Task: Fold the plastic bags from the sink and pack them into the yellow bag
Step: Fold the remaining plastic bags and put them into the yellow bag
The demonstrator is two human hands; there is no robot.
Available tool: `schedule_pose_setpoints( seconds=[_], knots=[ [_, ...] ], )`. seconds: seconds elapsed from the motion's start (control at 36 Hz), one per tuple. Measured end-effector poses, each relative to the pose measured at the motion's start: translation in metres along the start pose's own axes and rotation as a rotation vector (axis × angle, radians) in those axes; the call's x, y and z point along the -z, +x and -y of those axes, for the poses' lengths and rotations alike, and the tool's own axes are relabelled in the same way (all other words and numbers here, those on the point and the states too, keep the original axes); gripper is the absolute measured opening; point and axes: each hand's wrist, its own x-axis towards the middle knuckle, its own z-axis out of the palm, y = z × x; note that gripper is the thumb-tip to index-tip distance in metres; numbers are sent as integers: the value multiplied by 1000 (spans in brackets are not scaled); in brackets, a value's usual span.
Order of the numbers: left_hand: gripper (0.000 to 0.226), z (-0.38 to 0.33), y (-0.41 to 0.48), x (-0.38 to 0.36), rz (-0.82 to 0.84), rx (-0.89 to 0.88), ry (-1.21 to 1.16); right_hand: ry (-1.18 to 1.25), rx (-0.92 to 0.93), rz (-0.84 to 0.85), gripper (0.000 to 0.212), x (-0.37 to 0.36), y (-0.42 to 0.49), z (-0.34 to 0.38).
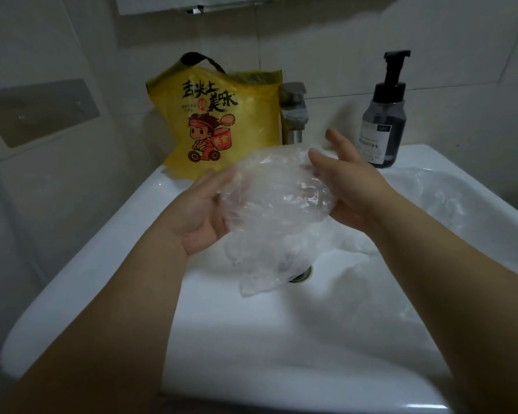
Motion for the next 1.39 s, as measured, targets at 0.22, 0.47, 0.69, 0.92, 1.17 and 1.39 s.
schedule_pose_setpoints(
  seconds=[0.22, 0.47, 0.69, 0.92, 1.17, 1.39],
  knots=[
    [23, -3, 3, 2, -231, -201, 144, 40, -39, -39, 38, 3, 3, 3],
    [47, 10, 1, 3, -350, -477, 701, -744, 13, 38, 78, 4, 0, -2],
    [18, 7, -3, 4, -414, -475, 716, -985, -8, -65, 12, 13, 2, -3],
    [9, 0, -3, -5, -216, -315, 208, 21, -16, -102, 26, 5, 11, -1],
    [38, 3, -4, -1, -448, -388, 558, -606, 318, -245, 24, 15, 12, -2],
    [66, 4, -17, -13, -210, -329, 819, -592, 228, -58, 50, 12, 2, -2]
  ],
)
